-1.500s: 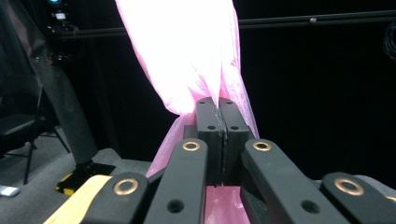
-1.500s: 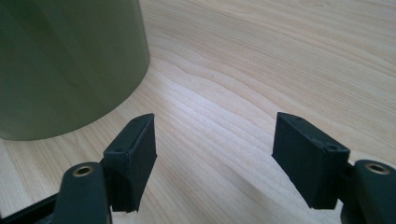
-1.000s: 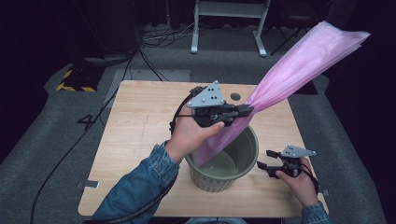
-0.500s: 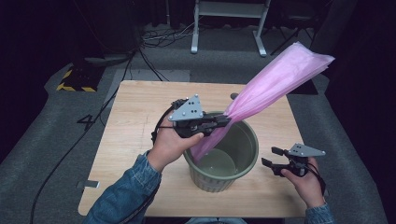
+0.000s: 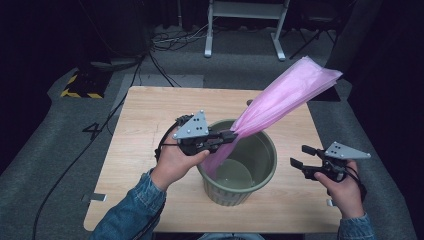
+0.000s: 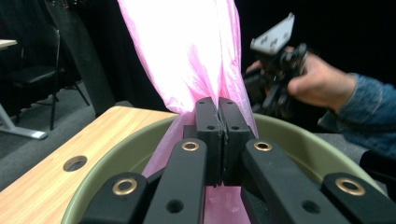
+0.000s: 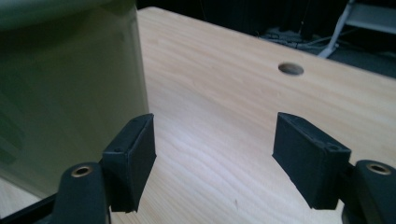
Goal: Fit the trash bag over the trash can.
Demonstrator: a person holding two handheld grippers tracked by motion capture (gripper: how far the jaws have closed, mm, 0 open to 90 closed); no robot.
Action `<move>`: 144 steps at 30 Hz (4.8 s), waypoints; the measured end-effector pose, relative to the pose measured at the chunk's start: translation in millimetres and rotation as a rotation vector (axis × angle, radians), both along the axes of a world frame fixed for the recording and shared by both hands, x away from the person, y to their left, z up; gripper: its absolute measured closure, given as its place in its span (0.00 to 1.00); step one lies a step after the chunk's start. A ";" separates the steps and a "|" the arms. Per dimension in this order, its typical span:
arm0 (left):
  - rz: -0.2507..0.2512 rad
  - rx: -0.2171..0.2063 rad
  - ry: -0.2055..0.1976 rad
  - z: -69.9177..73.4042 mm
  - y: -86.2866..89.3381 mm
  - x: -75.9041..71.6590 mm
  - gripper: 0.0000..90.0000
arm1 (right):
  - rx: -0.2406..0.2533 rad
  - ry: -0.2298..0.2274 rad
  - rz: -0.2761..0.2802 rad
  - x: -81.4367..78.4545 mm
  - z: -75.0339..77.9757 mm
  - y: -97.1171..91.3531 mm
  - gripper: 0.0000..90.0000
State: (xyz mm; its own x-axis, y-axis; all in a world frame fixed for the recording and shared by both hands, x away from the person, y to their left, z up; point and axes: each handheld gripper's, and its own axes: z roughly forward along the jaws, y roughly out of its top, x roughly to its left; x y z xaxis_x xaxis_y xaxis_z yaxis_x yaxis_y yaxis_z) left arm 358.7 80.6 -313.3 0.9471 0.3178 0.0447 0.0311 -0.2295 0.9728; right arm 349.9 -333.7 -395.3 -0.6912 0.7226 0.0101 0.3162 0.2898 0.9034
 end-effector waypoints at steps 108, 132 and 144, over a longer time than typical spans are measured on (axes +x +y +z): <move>0.157 0.132 0.031 -23.1 25.6 -13.4 1.00 | -0.008 -0.073 0.303 -24.7 71.8 102.1 1.00; 0.130 0.167 0.079 -39.7 25.8 -17.8 1.00 | 0.025 -0.162 0.191 -26.8 97.2 98.8 0.38; 0.100 0.203 0.079 -44.9 16.8 -20.5 1.00 | 0.068 -0.144 0.271 -20.5 105.2 139.9 0.35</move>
